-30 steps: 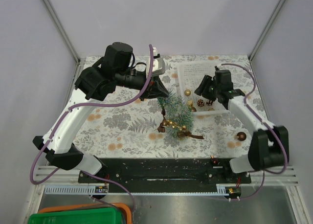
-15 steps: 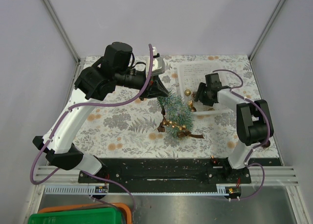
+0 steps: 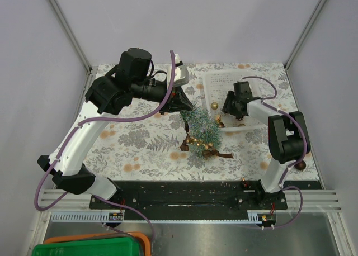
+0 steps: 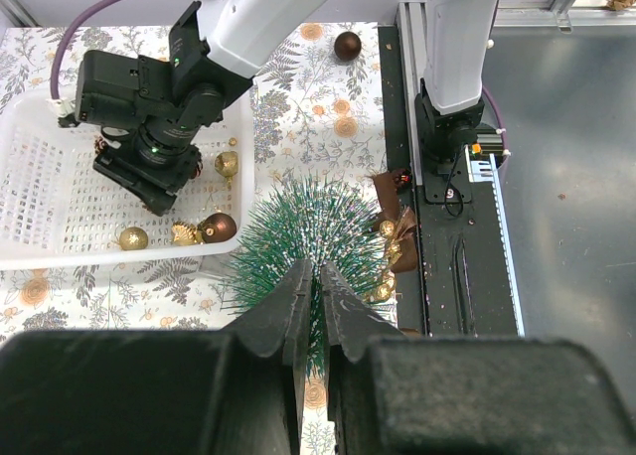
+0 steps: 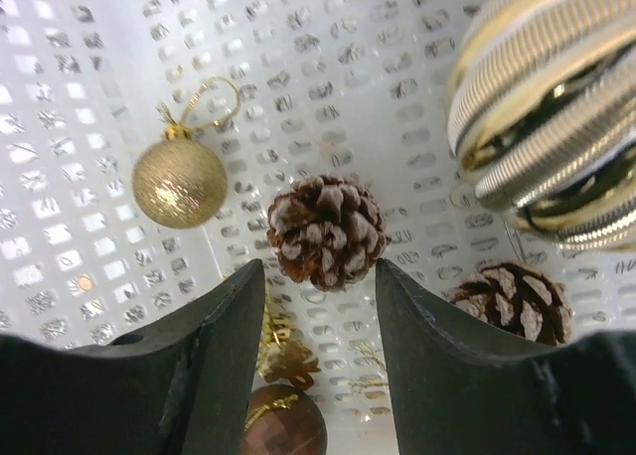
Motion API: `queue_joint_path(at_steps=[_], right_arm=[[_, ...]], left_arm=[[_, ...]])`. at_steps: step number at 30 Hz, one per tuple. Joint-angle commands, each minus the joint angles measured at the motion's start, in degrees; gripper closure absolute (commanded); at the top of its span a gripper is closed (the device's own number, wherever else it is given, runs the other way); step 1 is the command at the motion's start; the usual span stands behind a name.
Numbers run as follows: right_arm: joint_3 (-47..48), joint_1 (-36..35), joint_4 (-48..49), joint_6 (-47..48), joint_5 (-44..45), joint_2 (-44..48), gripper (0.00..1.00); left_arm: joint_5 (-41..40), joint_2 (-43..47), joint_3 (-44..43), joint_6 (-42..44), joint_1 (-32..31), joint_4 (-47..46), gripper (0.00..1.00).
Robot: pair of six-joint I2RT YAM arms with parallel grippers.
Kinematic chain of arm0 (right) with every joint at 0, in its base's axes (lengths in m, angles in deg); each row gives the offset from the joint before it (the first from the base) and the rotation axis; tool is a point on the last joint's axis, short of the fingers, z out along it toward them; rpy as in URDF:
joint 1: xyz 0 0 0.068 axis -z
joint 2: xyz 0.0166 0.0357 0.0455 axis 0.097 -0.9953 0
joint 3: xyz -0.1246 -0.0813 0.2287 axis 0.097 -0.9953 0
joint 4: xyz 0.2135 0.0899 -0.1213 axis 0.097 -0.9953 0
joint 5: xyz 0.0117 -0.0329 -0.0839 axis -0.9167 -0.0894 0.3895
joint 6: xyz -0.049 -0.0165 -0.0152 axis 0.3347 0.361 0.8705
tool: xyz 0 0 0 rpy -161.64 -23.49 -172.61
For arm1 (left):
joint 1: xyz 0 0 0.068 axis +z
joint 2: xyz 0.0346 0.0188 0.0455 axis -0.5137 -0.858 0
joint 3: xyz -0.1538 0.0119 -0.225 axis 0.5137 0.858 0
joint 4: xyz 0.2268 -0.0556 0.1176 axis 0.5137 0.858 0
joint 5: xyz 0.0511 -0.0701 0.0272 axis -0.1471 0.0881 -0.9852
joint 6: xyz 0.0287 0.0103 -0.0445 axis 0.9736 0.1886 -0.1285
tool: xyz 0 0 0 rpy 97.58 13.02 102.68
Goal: Decorate the small christmas tree
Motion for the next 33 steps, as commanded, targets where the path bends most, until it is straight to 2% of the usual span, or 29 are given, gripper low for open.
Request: queue_joint_path(at_steps=[1,8,17,21,23,26,33], right_arm=[[5.2,-0.73,2.0,0.77,2.39,-1.39,0.44],[4.33,-1.08,2.87,0.86,2.57,-1.74,0.58],[6.52,-1.52,1.47,2.27,3.71,-4.03,0.6],[6.44,-1.96,2.08,2.36,4.32,-3.24,0.73],[5.3,-2.14,2.52,2.18,4.5,-0.62,0.77],[3.1,-2.23,2.35,1.22,3.63,6.49,0.78],[-3.75,-2.23,-0.81,-0.45,-3.93,30.92,0.78]], left_arm=[[-0.43,0.95,-1.32,0.21,0.32,-2.09,0.89],[-0.16,1.04,-1.05,0.83,0.41,-1.56,0.89],[0.28,0.6,-1.76,0.74,0.41,-1.56,0.89],[0.28,0.51,-1.76,0.74,0.41,-1.64,0.89],[0.36,0.51,-1.58,0.74,0.5,-1.56,0.89],[0.45,0.51,-1.49,0.74,0.41,-1.56,0.89],[0.63,0.6,-1.32,0.74,0.41,-1.56,0.89]])
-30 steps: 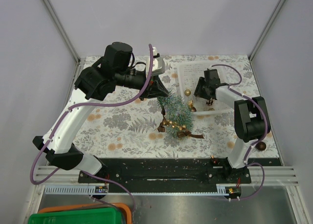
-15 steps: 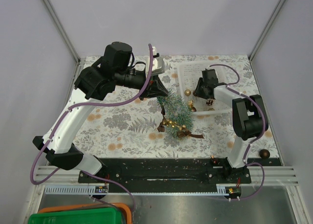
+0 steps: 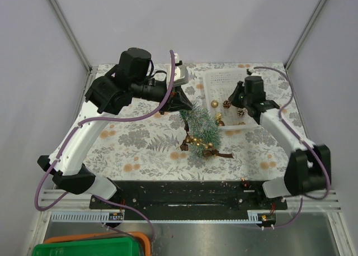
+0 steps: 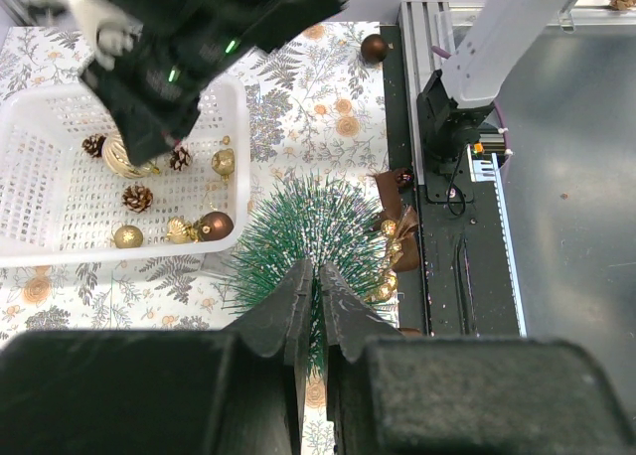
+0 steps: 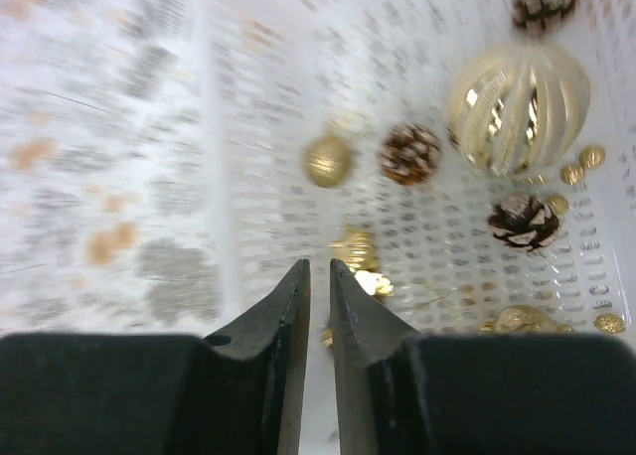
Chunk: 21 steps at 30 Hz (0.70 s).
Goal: Decorate the small christmas tree
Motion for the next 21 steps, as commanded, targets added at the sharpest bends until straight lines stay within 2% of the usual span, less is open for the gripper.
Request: queue_joint_path(at_steps=[1,9,13,15,17,21], right_arm=[[-2.46,-0.59,-1.08,-1.02,-6.12,17.64,0.78],[-9.06,-0.5,-6.62,-4.71,-23.16,41.82,0.77],[-9.15,-0.59,-11.27,-4.89,-23.46,47.91,0.75],[-8.72,-0.59,-13.91,-2.97,-18.02,45.12,0.66],[-7.93,-0.59,-13.49,-2.17,-13.62,38.2,0.57],[-7.49,-0.59,-4.62,-2.87,-6.24,23.17,0.49]], left_arm=[[0.63,0.6,-1.23,0.54,0.26,-1.71,0.89],[0.72,0.95,-1.05,0.45,0.26,-1.62,0.89],[1.16,1.04,-0.79,0.36,0.26,-1.71,0.89],[1.33,1.12,-0.7,0.36,0.26,-1.62,0.89],[1.68,0.95,-0.88,0.36,0.17,-1.71,0.89],[0.98,1.3,-1.05,0.1,0.26,-1.97,0.89]])
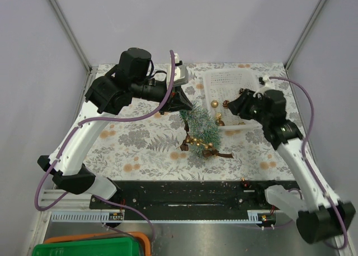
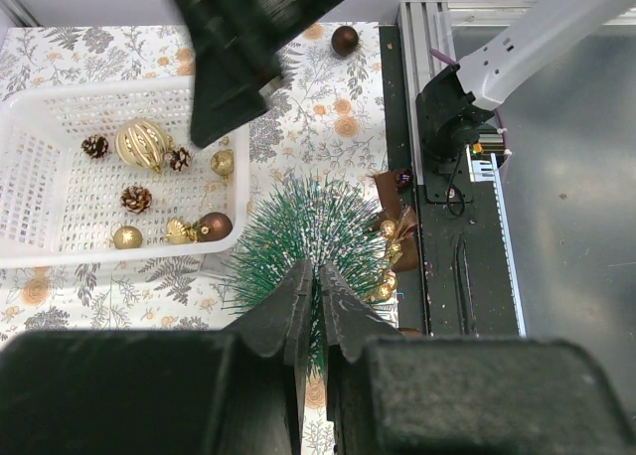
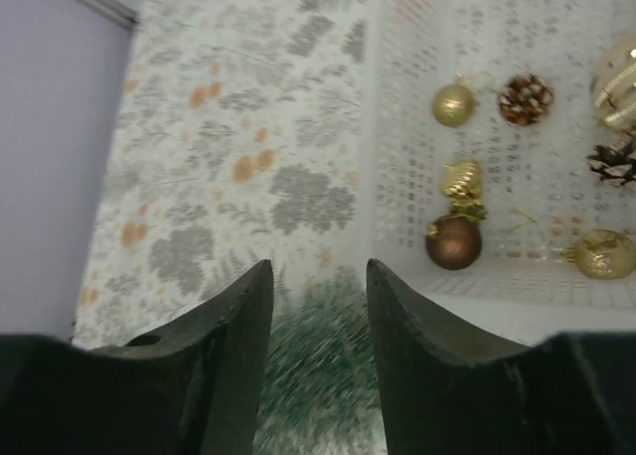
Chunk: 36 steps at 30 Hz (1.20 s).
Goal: Decorate the small christmas tree
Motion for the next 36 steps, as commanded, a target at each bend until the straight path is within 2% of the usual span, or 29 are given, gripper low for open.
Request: queue_joint_path(at_steps=[1,6,11,19,27,36], right_arm=[[0.82,-0.26,6.84,0.32,10.82,-17.7,0.47],[8.1,-0.43,11.34,1.98,16.72,-38.54,0.39],[14.26,-1.31,13.45,3.92,20.85,-48.93,0.37],[19.54,-4.74,14.77,7.7,30.6,-56.4,0.35],[25.96,-7.9,8.53,13.59,41.94,-61.95,0.35],[26.67,-8.52,7.56,14.3,45.47,-61.69,0.33]], left_arm=[[0.76,1.65,-0.71,0.12,0.13,-1.95,0.89],[0.41,2.09,0.18,0.21,0.22,-1.95,0.89],[0.32,1.56,-0.79,0.12,0.22,-1.95,0.89],[-0.47,1.13,-1.93,0.3,0.22,-1.95,0.89],[-0.56,1.12,-2.37,1.09,0.3,-1.16,0.89],[-0.82,1.3,-2.46,1.0,0.39,-1.16,0.89]])
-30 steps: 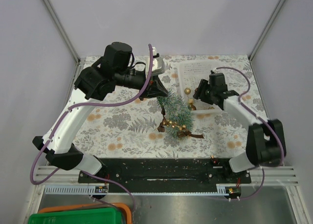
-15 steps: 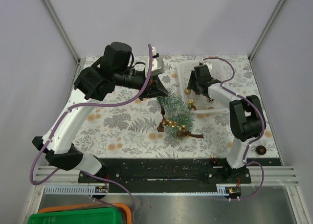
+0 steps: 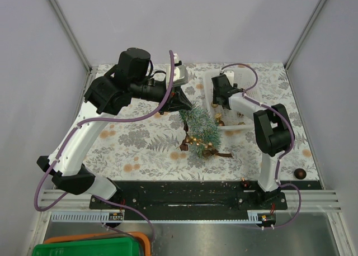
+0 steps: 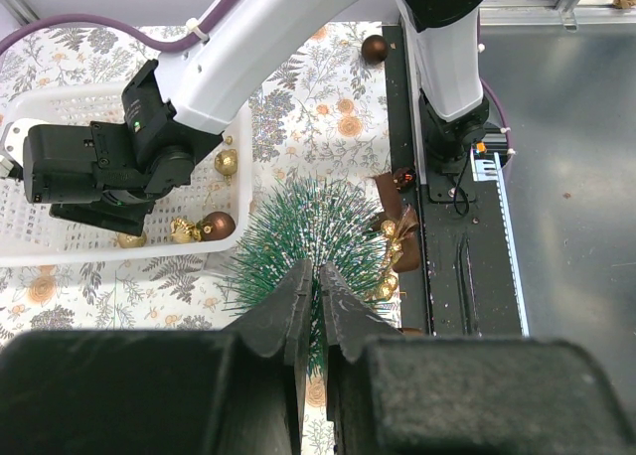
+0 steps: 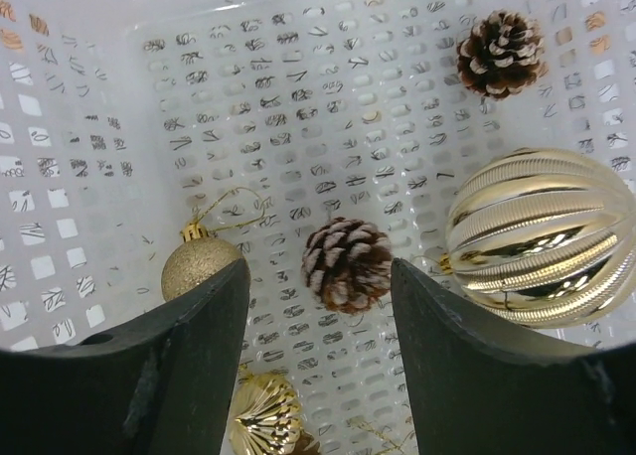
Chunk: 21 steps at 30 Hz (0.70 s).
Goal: Decorate the small christmas tree
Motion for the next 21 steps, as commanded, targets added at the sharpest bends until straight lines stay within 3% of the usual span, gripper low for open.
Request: queue_joint_path(at_steps=[1,7,21], right_arm=[[1.73,-0.24,0.18,0.72,3.98,1.82,0.33],[1.54,-0.32,-0.61,0.72,4.16,3.33,0.32],[6.55,0.03,-1.49,-0.07,2.13,-5.19,0.3]], left_arm=[[-0.45,1.26,-2.09,0.87,0.37,-1.38,0.89],[-0.27,1.26,-2.35,1.13,0.37,-1.12,0.89],[-0.36,2.22,-2.17,1.14,0.63,-1.11,0.89]])
